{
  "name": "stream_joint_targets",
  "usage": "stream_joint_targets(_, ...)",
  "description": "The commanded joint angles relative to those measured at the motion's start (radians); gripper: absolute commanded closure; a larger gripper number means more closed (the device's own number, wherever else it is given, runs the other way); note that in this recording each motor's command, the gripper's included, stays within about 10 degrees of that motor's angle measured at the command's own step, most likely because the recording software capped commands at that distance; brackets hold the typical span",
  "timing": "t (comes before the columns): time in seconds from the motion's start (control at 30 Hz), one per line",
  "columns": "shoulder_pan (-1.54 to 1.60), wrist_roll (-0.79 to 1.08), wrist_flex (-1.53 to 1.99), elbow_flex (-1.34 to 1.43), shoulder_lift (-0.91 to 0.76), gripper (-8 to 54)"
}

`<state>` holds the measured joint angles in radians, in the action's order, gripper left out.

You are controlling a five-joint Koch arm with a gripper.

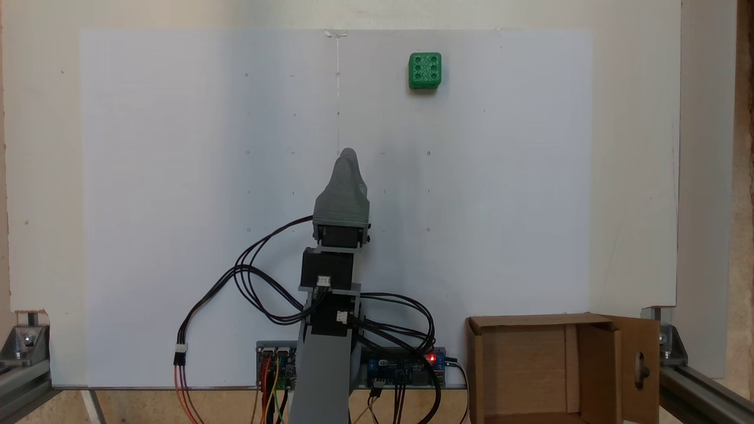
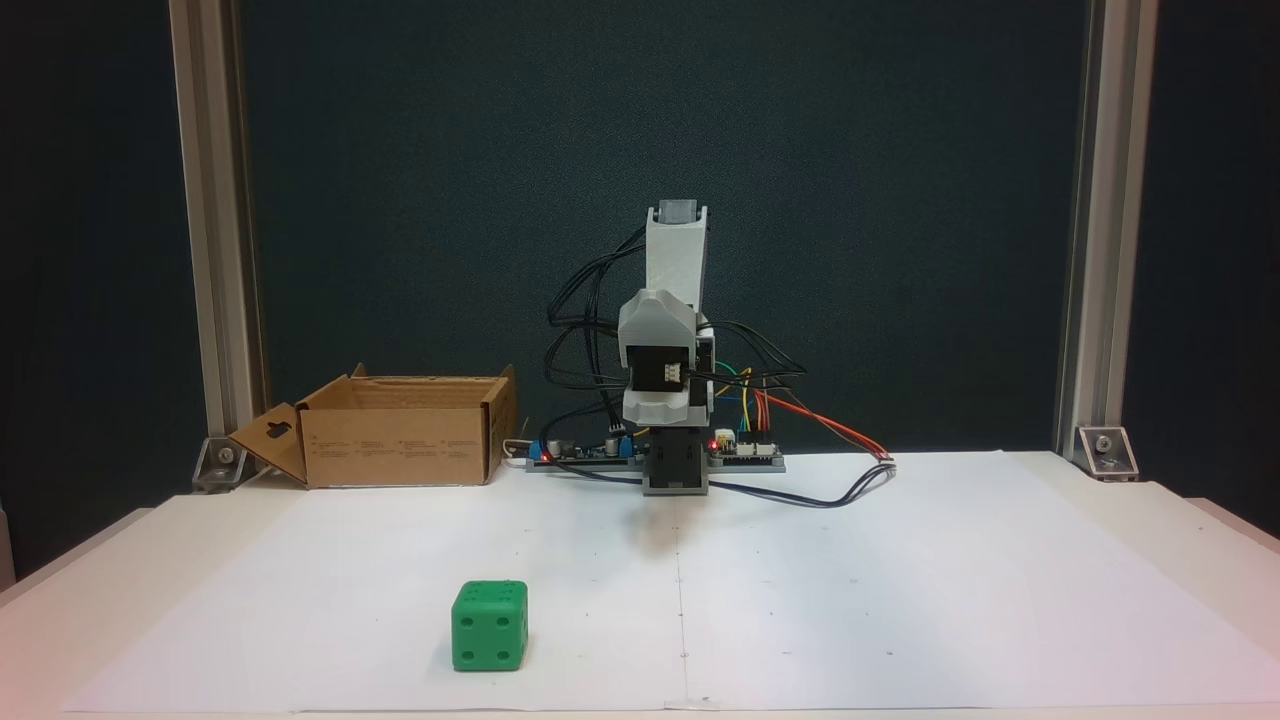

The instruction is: Grasp a green dice and put it in the bin.

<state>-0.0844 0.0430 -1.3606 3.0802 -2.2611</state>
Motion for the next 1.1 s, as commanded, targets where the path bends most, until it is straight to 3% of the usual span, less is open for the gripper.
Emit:
stream_joint_targets(0.0, 0.052, 0.029, 0.104, 0.049, -0.103, 1.2)
stream_joint_targets(1.07, 0.052, 0.044, 0.106, 0.049, -0.103, 1.3)
